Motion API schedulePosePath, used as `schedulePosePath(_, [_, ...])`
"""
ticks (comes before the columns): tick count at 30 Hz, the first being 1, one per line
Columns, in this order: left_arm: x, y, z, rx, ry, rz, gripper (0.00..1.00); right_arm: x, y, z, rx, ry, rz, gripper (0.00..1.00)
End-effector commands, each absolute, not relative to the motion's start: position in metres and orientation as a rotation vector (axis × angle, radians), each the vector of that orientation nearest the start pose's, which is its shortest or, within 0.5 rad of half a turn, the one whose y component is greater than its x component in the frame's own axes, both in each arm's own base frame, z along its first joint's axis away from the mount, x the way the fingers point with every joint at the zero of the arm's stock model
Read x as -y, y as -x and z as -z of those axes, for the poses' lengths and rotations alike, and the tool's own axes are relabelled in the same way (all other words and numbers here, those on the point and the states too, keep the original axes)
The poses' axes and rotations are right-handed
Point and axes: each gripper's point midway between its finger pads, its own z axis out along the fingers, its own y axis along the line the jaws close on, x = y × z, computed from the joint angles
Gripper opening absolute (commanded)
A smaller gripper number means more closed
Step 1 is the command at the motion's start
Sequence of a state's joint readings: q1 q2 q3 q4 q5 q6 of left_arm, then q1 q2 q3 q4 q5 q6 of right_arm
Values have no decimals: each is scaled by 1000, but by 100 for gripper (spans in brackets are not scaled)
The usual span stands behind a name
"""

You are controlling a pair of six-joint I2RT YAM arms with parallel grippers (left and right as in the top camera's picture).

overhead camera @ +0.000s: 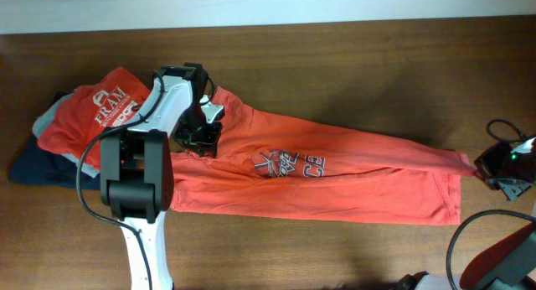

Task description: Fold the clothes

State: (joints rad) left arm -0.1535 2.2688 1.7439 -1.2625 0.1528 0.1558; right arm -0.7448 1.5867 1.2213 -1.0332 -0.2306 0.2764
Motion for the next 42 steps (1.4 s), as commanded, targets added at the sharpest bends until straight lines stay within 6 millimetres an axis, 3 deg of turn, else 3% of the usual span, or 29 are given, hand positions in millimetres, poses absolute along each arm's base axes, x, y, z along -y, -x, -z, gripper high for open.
schedulePosePath(1, [69,-367,-1,-3349,-439,210,34,197,-251,-114,-2560,-1402,-149,6])
schedulePosePath(8, [58,-365,-2,-3369,-390,219,30,201,-241,-112,-2583,-1432,-79,6])
schedulePosePath(13, [58,-362,-2,-3380,-391,220,30,200,-240,-111,-2586,-1433,-80,14])
schedulePosePath(14, [57,-362,-3,-3383,-391,220,31,200,-240,-111,-2586,-1433,-80,18])
schedulePosePath(18, [57,-358,-6,-3399,-392,222,31,200,-240,-111,-2585,-1433,-80,49])
schedulePosePath(22, [59,-363,-22,-3398,-391,231,31,197,-247,-113,-2551,-1450,-138,53])
schedulePosePath(26, [67,-375,-48,-3359,-402,261,32,182,-270,-120,-2515,-1341,-333,53])
schedulePosePath(33, [86,-398,-76,-3250,-464,267,57,171,-285,-125,-2495,-1274,-414,57])
schedulePosePath(39, [119,-370,-77,-3315,-564,365,56,162,-293,-125,-2514,-1222,-417,60])
schedulePosePath(40, [132,-368,-73,-3301,-632,337,56,160,-296,-126,-2518,-1204,-417,60])
schedulePosePath(42, [136,-369,-67,-3277,-710,215,56,159,-299,-126,-2518,-1192,-416,61])
